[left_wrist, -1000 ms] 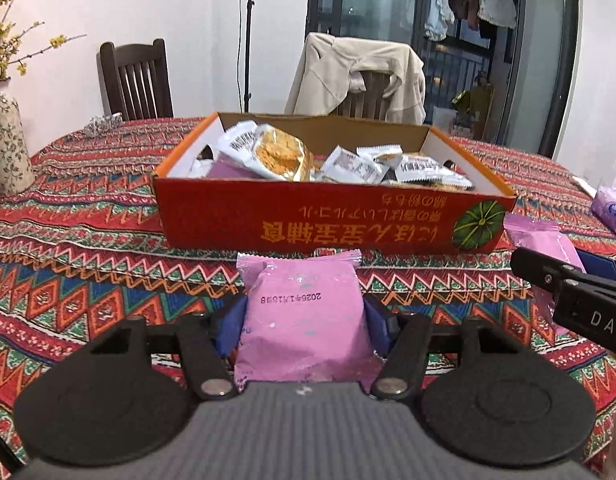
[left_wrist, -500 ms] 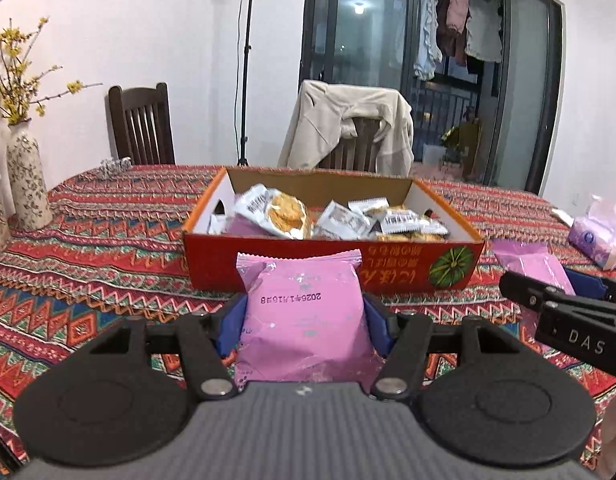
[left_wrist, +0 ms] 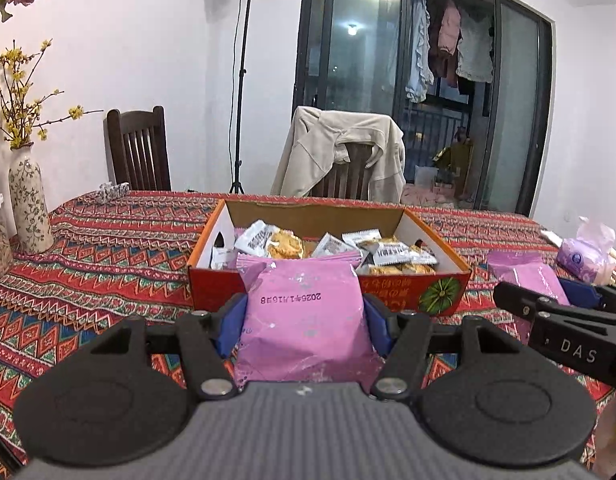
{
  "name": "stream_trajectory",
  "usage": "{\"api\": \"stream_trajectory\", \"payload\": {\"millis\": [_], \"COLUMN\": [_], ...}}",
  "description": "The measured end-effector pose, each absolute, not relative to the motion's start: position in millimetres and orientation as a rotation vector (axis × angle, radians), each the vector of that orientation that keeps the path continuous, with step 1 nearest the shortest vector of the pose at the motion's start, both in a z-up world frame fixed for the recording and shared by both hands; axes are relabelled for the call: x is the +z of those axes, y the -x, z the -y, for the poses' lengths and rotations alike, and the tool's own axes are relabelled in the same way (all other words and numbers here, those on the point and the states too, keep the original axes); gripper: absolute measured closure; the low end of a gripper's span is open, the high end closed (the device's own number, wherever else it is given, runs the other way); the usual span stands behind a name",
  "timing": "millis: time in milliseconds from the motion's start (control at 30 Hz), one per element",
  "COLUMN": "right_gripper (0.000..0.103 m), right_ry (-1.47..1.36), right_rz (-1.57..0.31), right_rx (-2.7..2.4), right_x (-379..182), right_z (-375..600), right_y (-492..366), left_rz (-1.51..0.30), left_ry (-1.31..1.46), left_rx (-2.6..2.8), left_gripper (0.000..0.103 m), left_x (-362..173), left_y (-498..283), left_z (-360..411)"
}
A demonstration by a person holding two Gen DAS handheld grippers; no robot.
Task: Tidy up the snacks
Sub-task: 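Carry both pink packets into the box and open both grippers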
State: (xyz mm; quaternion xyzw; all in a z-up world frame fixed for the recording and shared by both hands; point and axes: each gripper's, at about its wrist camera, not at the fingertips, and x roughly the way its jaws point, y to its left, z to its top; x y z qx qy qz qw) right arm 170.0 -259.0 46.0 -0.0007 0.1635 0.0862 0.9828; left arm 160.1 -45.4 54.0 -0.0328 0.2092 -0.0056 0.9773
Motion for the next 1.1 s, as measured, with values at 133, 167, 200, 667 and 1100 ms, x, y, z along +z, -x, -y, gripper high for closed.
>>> {"api": "stream_trajectory", "payload": {"millis": [133,167,200,667,1100], "right_gripper": [0.042,0.042,0.042,0.042,0.042], "right_ry": [-0.004,-0.005,-0.005,-0.001,0.006], "right_rz": [-0.33,-0.329,-0.329,-0.338,-0.3], "right_rx": [0.172,0.172,0.171,0.163,0.159], "right_x": [49.7,50.7,52.1,56.3,73.8], "right_z": [259.5,259.3,259.1,249.2,236.0], "right_y": [-181.3,-183.9,-187.8,-239.6,-282.2], "left_rz": [-0.414,-0.412,-0.409,-0.395,-0.352], "left_ry": [0.077,0.078,0.08,0.106,0.129], "left_rx": [-0.001,0.0,0.0,0.007,-0.006], "left_gripper": [0.04,0.04,0.04,0.04,0.04], "left_x": [56.5,57.2,58.2,66.1,84.3], "left_y": [-169.5,-171.9,-174.8,-226.2,-267.4], "left_z": [43.3,42.5,42.2,30.1,25.9]}}
